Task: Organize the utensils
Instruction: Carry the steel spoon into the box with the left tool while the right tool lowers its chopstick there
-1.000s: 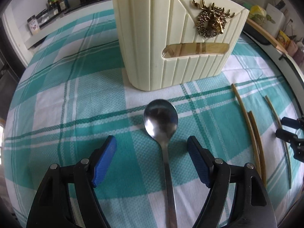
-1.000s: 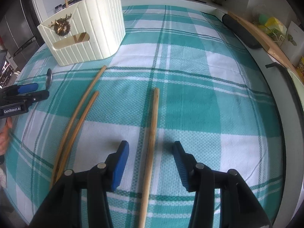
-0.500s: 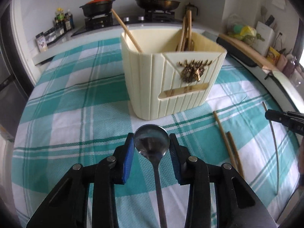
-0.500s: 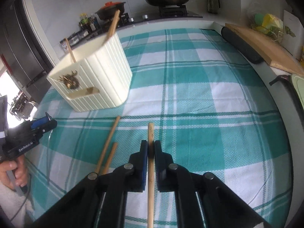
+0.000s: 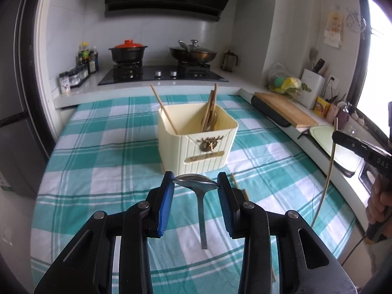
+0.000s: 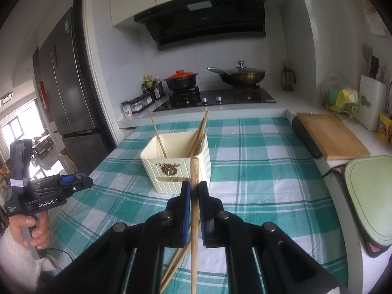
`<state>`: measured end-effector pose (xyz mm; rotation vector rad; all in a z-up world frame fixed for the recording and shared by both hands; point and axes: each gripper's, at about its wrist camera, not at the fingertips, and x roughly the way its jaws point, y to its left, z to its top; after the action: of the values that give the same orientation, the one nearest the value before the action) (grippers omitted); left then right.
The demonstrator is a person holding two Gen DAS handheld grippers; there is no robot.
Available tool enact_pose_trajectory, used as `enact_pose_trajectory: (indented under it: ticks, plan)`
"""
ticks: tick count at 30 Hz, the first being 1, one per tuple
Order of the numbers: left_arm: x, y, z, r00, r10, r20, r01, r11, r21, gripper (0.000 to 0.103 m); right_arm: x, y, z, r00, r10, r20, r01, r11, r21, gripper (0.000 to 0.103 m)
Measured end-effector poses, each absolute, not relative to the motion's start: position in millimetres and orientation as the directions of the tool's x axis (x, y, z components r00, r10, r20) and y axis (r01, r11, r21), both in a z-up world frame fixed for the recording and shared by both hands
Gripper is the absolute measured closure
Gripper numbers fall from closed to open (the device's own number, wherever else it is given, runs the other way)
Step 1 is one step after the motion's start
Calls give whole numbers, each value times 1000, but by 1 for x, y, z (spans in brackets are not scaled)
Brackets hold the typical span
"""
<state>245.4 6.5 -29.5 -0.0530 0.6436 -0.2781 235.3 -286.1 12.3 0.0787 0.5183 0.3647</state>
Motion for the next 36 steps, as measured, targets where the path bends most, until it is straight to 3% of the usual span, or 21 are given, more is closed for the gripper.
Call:
enact_pose_trajectory:
  ticks: [5,16,26,32,36]
  plan:
    - [245,10,-17,760,-281,-586,243,959,-145,67,233,-278,23,829,379,-411,-347,925,153,96]
    - [280,23,27,754,-341,-561,256,940,-227,67,290,-273,40,813,417,-406,-369,909,195,96]
    - [369,20,97,827,-287,-483,214,956,-200,67,375,-236,118,872,443,-207,-425,896,124,96]
    - [429,22,71,820,-236,-522,126,963,-237,67,429,-201,102,860,486,-158,-471,873,124,96]
    - [457,22,30,775,-214,-595,77,966,-248,67,464,-180,56,817,520,-249,-500,854,145,96]
